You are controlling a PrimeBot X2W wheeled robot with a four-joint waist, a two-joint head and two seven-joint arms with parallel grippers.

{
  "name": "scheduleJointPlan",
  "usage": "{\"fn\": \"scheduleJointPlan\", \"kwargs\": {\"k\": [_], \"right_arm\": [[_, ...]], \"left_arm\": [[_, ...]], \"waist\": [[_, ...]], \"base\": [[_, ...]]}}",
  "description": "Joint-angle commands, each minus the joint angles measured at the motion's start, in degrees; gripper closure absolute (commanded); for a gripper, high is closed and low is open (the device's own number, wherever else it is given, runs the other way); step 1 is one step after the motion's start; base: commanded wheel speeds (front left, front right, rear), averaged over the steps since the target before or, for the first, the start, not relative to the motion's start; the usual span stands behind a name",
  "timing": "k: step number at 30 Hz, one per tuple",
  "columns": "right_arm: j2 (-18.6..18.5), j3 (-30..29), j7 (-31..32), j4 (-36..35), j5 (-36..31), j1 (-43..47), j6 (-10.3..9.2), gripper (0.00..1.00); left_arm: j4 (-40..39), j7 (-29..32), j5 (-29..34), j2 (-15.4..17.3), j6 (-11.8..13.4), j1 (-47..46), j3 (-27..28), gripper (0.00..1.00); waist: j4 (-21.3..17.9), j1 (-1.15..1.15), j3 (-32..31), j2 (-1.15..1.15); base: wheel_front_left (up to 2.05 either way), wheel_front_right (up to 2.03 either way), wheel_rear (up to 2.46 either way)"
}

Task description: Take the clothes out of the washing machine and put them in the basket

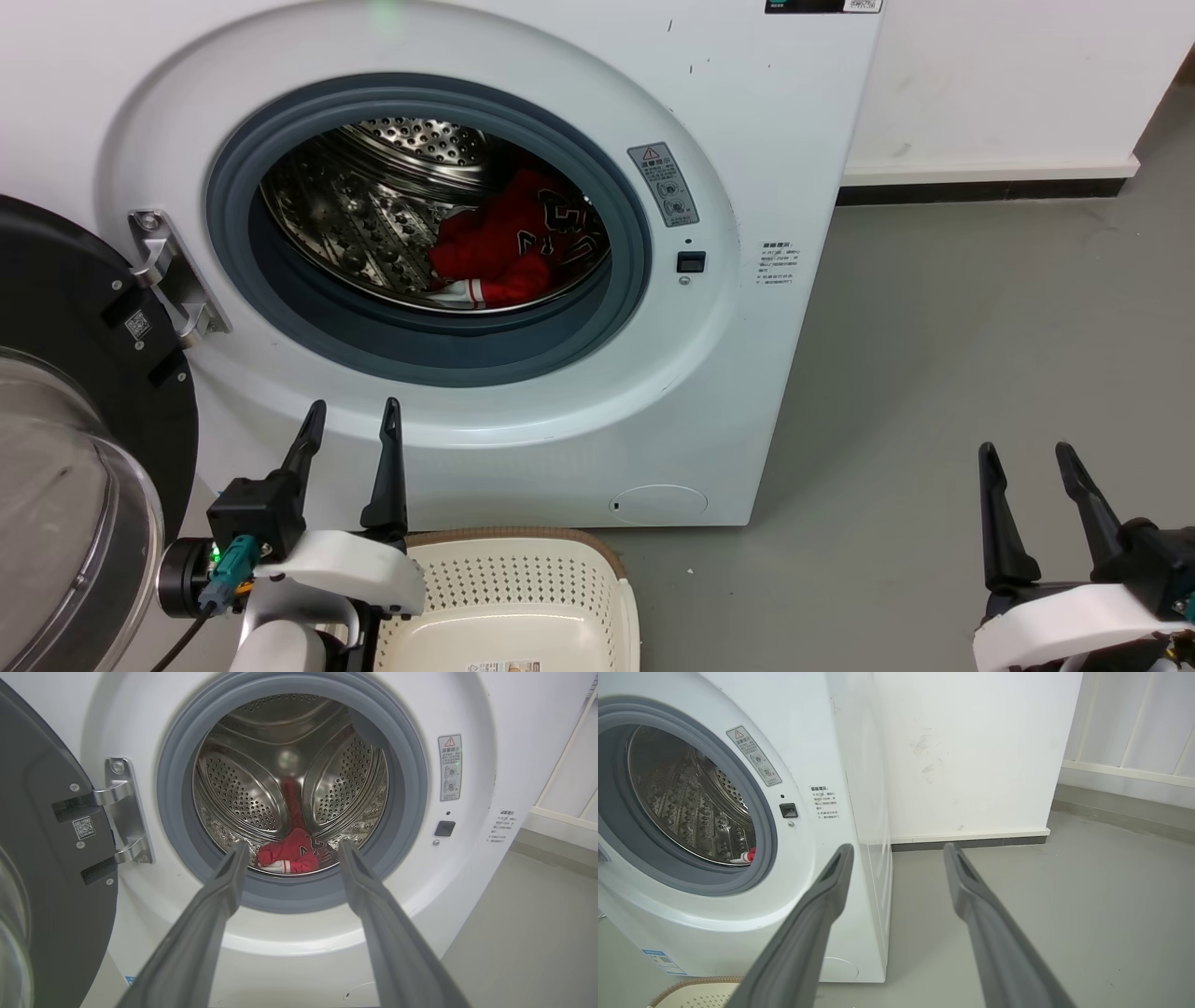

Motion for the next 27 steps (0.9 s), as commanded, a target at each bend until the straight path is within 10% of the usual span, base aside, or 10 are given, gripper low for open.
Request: {"fn": "scheduleJointPlan", "kwargs": {"k": [1, 27], "right_arm": [[-0.1, 0.1, -0.2, -0.6, -1.1, 0.6, 0.00, 0.00], [0.0, 1.8, -1.5, -1.4, -8.4, 1.4, -0.01, 0.00]], "left_arm": [[-0.1, -0.4, 1.1, 0.2, 0.3, -0.6, 0.0, 0.00], [4.2, -3.1, 9.9, -1.7, 0.0, -0.6, 2.1, 0.00]], "waist": [[0.0, 0.00, 0.0, 0.00], [0.2, 0.00, -0.2, 0.00]], "base": [[0.00, 0.00, 0.00], [0.00, 0.00, 0.00]]}}
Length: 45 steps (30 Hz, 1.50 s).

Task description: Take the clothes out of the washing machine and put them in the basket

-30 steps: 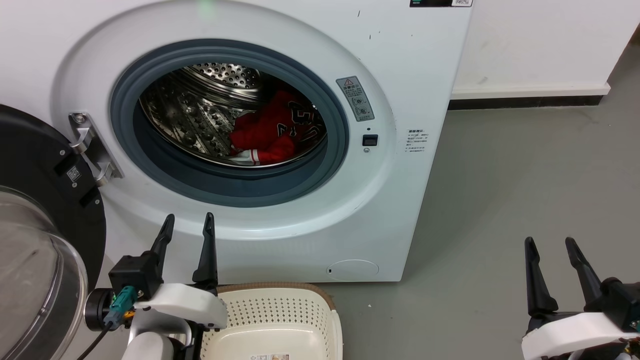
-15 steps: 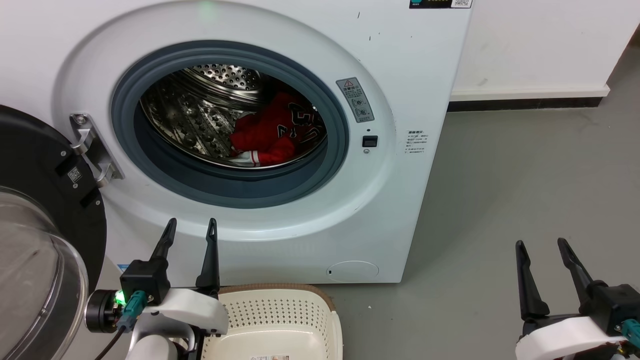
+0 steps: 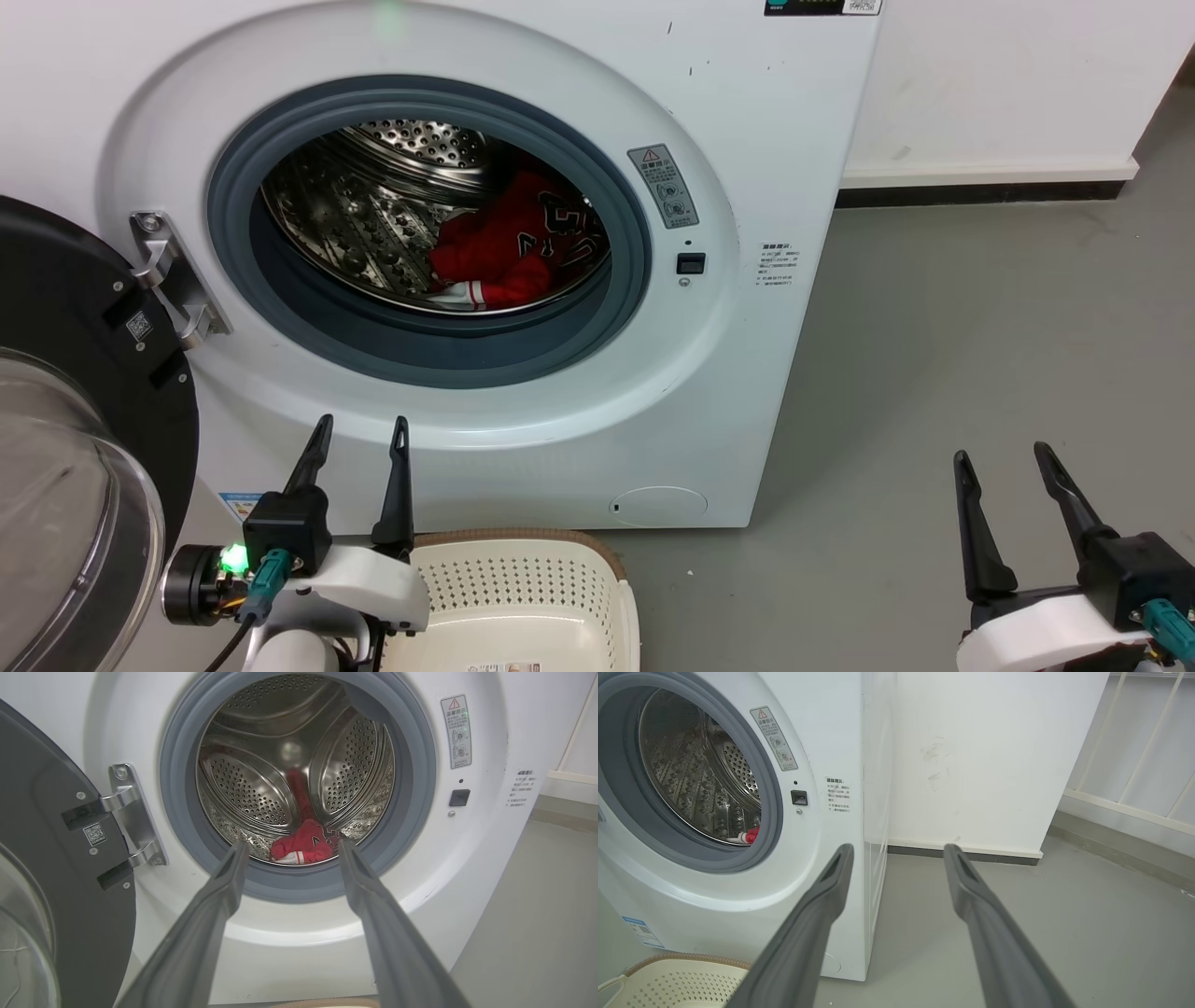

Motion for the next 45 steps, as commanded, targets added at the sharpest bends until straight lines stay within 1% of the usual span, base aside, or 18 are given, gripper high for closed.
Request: {"fn": "scheduleJointPlan", "kwargs": {"k": [1, 8, 21, 27, 34, 39, 43, 44, 45], "right_arm": [[0.0, 0.1, -0.2, -0.1, -0.1, 0.5, -0.02, 0.00], [0.0, 0.2, 0.0, 0.3, 0.4, 0.3, -0.02, 0.00], [0.0, -0.1, 0.4, 0.5, 0.9, 0.1, -0.02, 0.00], [0.0, 0.0, 0.4, 0.0, 0.9, -1.0, -0.02, 0.00], [0.0, 0.3, 0.0, -0.6, 1.8, -4.1, -0.02, 0.00], [0.0, 1.4, -1.3, -0.9, 3.8, -7.1, -0.02, 0.00], [0.0, 2.4, -2.8, -1.1, 4.9, -9.5, -0.02, 0.00], [0.0, 2.4, -2.8, -1.1, 4.9, -9.5, -0.02, 0.00], [0.0, 2.6, -3.2, -1.0, 5.2, -10.2, -0.02, 0.00]], "left_arm": [[0.1, -0.4, 0.5, 0.1, 0.0, -0.3, 0.1, 0.00], [0.6, -0.4, 0.1, -0.6, -0.4, 0.1, 0.6, 0.00], [1.1, -0.4, 1.0, -1.2, -0.5, 0.0, 1.3, 0.00], [2.0, -0.3, 1.3, -0.7, -0.9, -2.6, 1.3, 0.00], [8.1, -0.3, 0.8, 1.3, -2.0, -11.7, 1.7, 0.00], [14.8, 0.2, 1.0, 4.4, -3.0, -21.0, 1.7, 0.00], [19.8, 2.4, 1.0, 7.1, -3.9, -28.7, 1.2, 0.00], [19.8, 2.4, 1.0, 7.1, -3.9, -28.7, 1.2, 0.00], [20.7, 3.0, 1.3, 7.9, -3.9, -30.4, 1.0, 0.00]], "waist": [[0.0, 0.00, 0.0, 0.00], [0.3, 0.00, 0.1, 0.00], [0.3, 0.00, 0.2, 0.00], [-0.2, 0.00, 1.9, 0.00], [-3.0, 0.00, 7.8, 0.00], [-6.0, 0.00, 12.9, 0.00], [-8.6, 0.00, 17.4, 0.00], [-8.6, 0.00, 17.4, 0.00], [-9.3, 0.00, 18.4, 0.00]], "base": [[0.00, 0.00, 0.00], [0.00, 0.00, 0.00], [0.00, 0.00, 0.00], [0.00, 0.00, 0.00], [0.00, 0.00, 0.00], [0.00, 0.00, 0.00], [0.00, 0.00, 0.00], [0.00, 0.00, 0.00], [0.00, 0.00, 0.00]]}}
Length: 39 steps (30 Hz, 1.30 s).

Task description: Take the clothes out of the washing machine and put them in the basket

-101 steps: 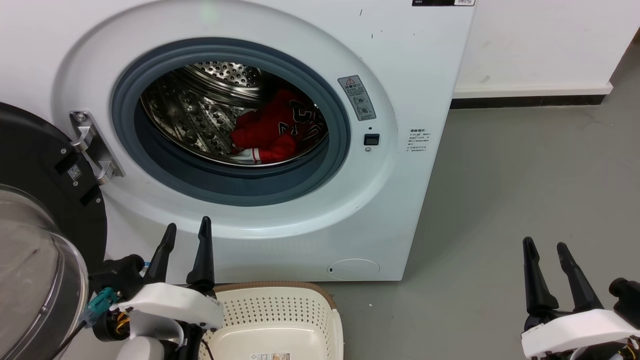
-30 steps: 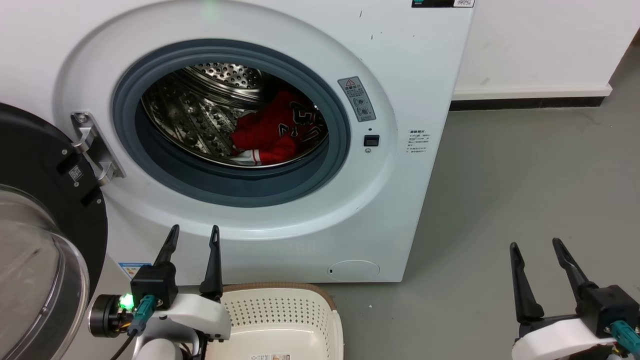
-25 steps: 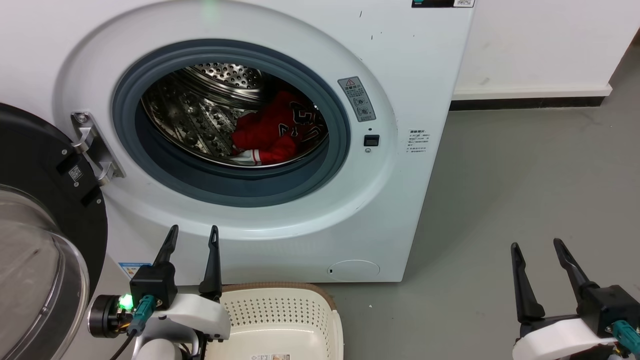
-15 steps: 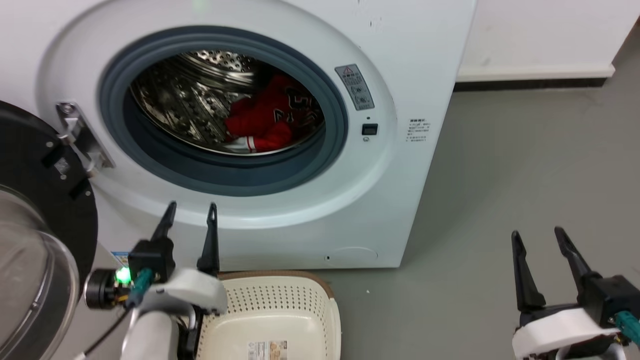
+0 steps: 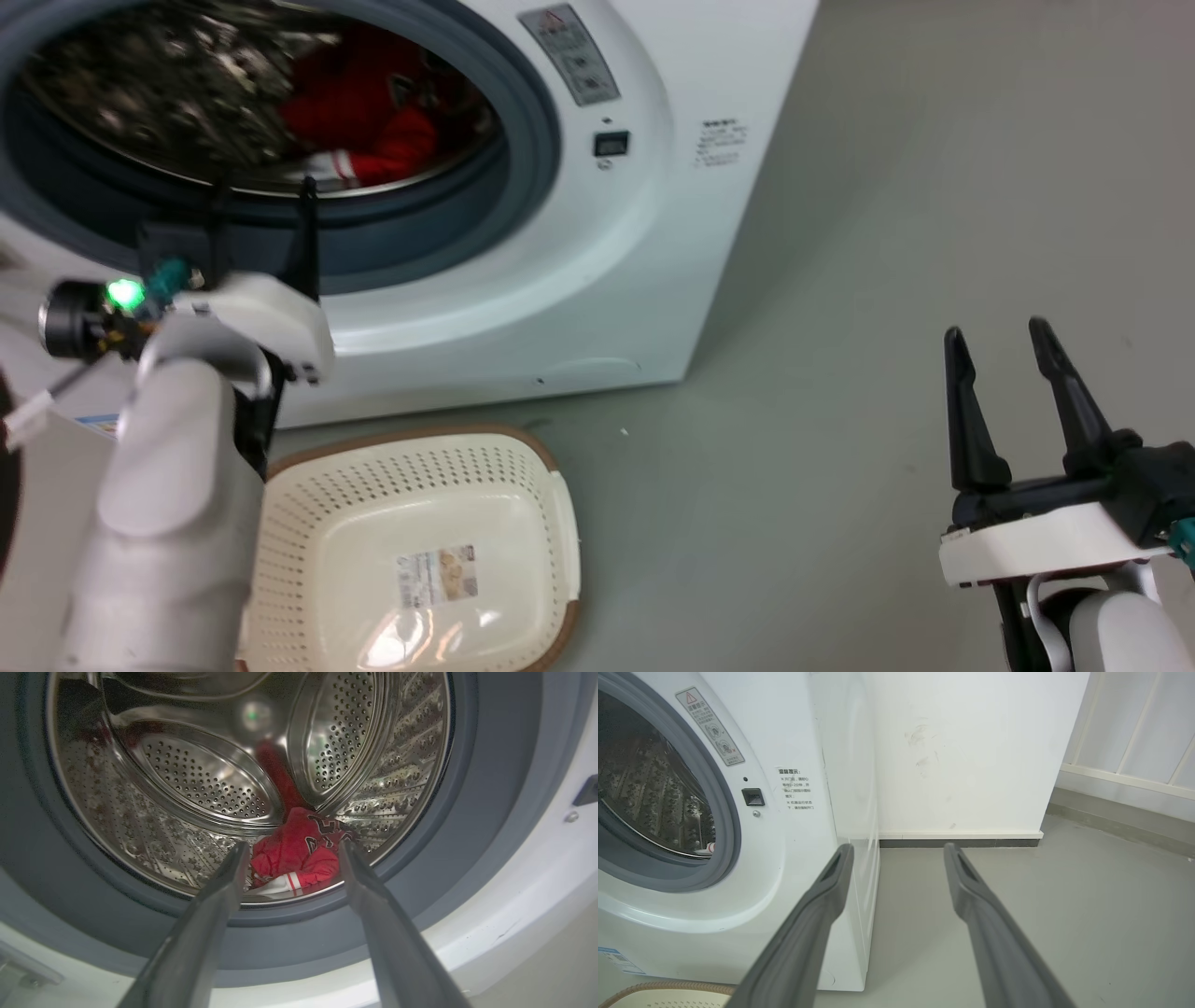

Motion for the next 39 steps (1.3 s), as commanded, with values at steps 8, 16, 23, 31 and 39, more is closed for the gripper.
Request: {"fn": "scheduleJointPlan", "kwargs": {"k": [8, 16, 23, 31, 39], "right_arm": [[0.1, 2.7, -3.0, 2.0, 3.2, -4.6, -0.02, 0.00], [0.1, 4.3, -4.0, 3.5, 6.7, -7.7, -0.02, 0.00], [0.1, 5.4, -3.9, 2.6, 9.4, -8.1, -0.02, 0.00], [0.1, 6.9, -3.9, 1.9, 11.9, -8.4, -0.02, 0.00], [0.1, 7.9, -3.9, 1.3, 13.2, -9.1, -0.02, 0.00]], "left_arm": [[7.6, 7.4, -0.3, 6.9, -1.4, -13.1, -1.4, 0.00], [14.1, 20.4, -4.3, 14.5, -1.9, -26.3, -7.4, 0.00], [13.9, 31.7, -10.8, 21.3, -1.9, -34.1, -13.8, 0.00], [10.9, 43.0, -15.0, 29.5, -1.9, -39.4, -18.4, 0.00], [7.7, 53.5, -17.9, 32.1, -1.3, -39.0, -18.0, 0.00]], "waist": [[-8.6, -0.01, 10.6, 0.00], [-14.3, -0.01, 16.7, 0.00], [-17.4, -0.01, 21.1, 0.00], [-20.2, -0.01, 25.5, 0.00], [-21.0, -0.01, 28.1, 0.00]], "base": [[0.00, 0.00, 0.00], [0.00, 0.00, 0.00], [0.00, 0.00, 0.00], [0.00, 0.00, 0.00], [0.00, 0.00, 0.00]]}}
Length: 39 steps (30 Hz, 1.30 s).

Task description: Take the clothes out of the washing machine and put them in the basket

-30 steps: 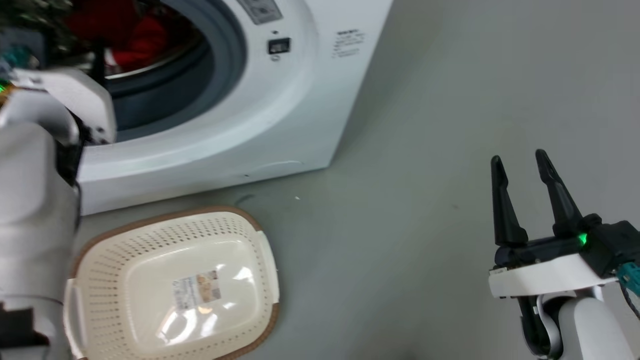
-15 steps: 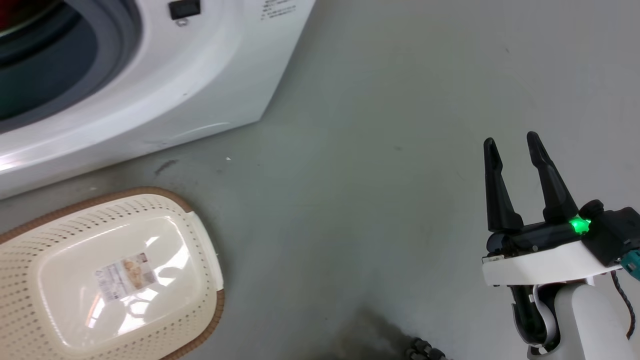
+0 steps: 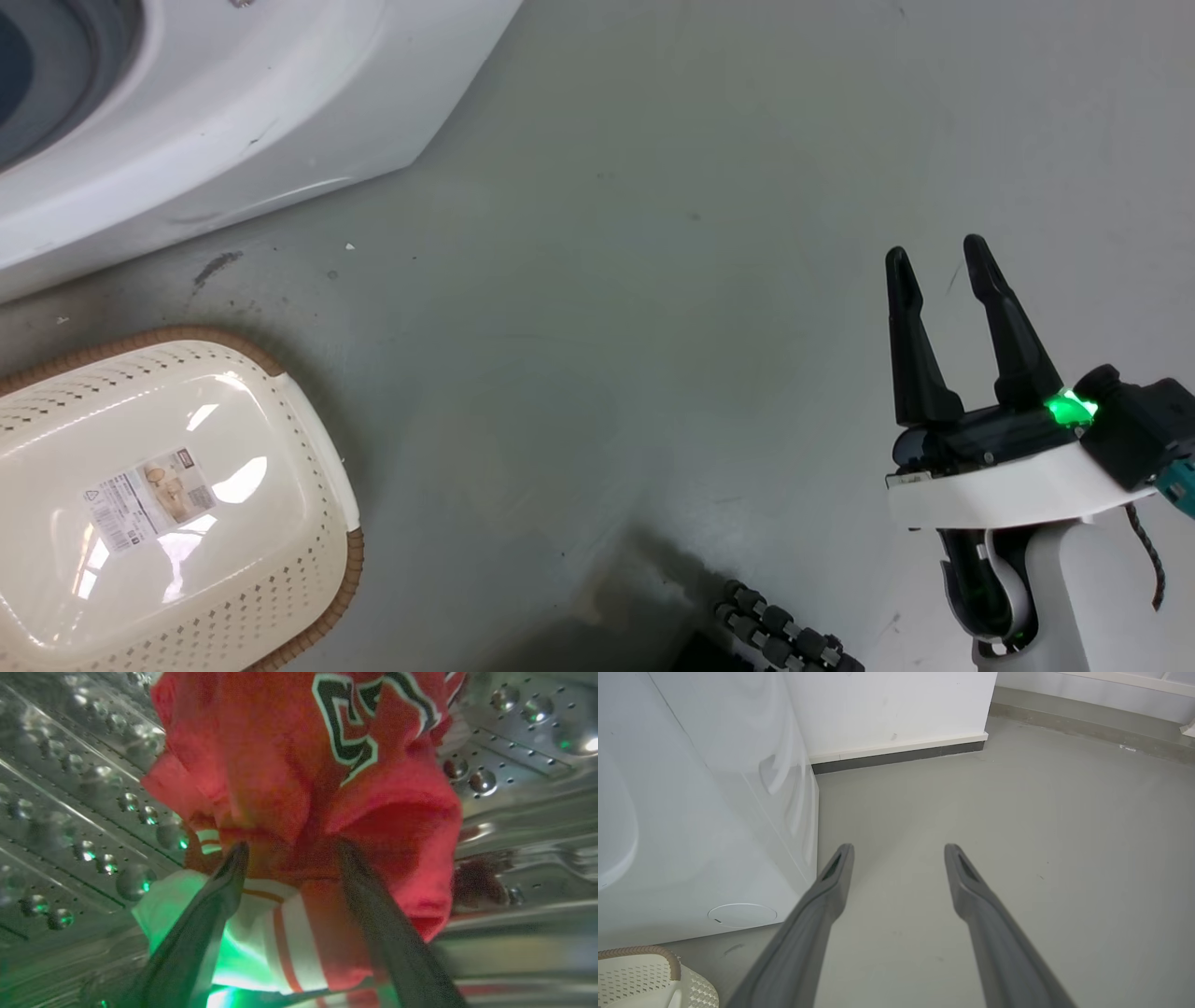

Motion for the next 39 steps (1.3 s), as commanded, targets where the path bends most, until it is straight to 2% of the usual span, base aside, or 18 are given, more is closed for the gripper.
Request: {"fn": "scheduleJointPlan", "kwargs": {"k": [1, 4, 5, 6, 7, 14, 18, 22, 26, 29, 39], "right_arm": [[0.1, 0.2, -0.1, -0.4, 0.3, -1.1, -0.02, 0.00], [0.1, 0.5, -0.1, -0.5, 0.5, -1.4, -0.02, 0.00], [0.1, 0.5, -0.1, -0.6, 0.6, -1.6, -0.02, 0.00], [0.1, 0.6, -0.1, -0.6, 0.7, -1.7, -0.02, 0.00], [0.1, 0.6, -0.1, -0.6, 0.7, -1.8, -0.02, 0.00], [0.1, 0.2, -0.1, -1.5, 1.2, -2.1, -0.02, 0.00], [0.1, 0.0, -0.1, -1.2, 0.9, -2.2, -0.02, 0.00], [0.1, -0.5, -0.1, -1.0, 0.6, -2.4, -0.02, 0.00], [0.1, -1.3, -0.1, -1.0, -0.1, -2.5, -0.02, 0.00], [0.1, -1.8, -0.1, -1.1, -0.5, -2.5, -0.02, 0.00], [0.1, -3.4, -0.1, -0.9, -1.5, -1.3, -0.02, 0.00]], "left_arm": [[-0.9, 1.2, -0.3, 0.6, 0.6, 0.8, 0.2, 0.00], [-3.0, 3.9, -0.7, 0.9, 2.3, 2.2, 0.4, 0.00], [-4.1, 4.0, -0.4, 1.2, 2.9, 2.4, 0.4, 0.28], [-5.2, 4.0, -0.3, 1.5, 3.9, 2.8, 0.6, 0.73], [-6.0, 4.4, -0.4, 1.6, 4.4, 3.4, 0.7, 0.99], [-11.6, 7.9, -1.6, 3.1, 7.3, 6.8, 1.6, 1.00], [-15.5, 5.7, -0.9, 4.1, 9.3, 7.9, 2.3, 1.00], [-18.0, 1.4, -0.2, 4.1, 11.4, 9.2, 2.9, 1.00], [-19.4, -6.1, 0.7, 3.1, 13.2, 10.3, 3.6, 1.00], [-18.9, -11.9, 0.6, 1.9, 13.8, 11.5, 4.0, 1.00], [-14.1, -24.0, -1.5, -1.1, 14.3, 16.3, 5.2, 1.00]], "waist": [[-0.2, -0.01, 0.5, 0.00], [-0.4, -0.01, 1.0, 0.00], [-0.4, -0.01, 1.2, 0.00], [-0.4, -0.01, 1.3, 0.00], [-0.4, -0.01, 1.4, 0.00], [-0.6, -0.01, 1.5, 0.00], [-0.5, -0.01, 1.2, 0.00], [0.0, -0.01, 0.1, 0.00], [0.8, -0.01, -1.4, 0.00], [1.4, -0.01, -2.7, 0.00], [2.7, -0.01, -5.6, 0.00]], "base": [[0.00, 0.00, 0.00], [0.00, 0.00, 0.00], [0.00, 0.00, 0.00], [0.00, 0.00, 0.00], [0.00, 0.00, 0.00], [0.00, 0.00, 0.00], [0.00, 0.00, 0.00], [0.00, 0.00, 0.00], [0.00, 0.00, 0.00], [0.00, 0.00, 0.00], [0.00, 0.00, 0.00]]}}
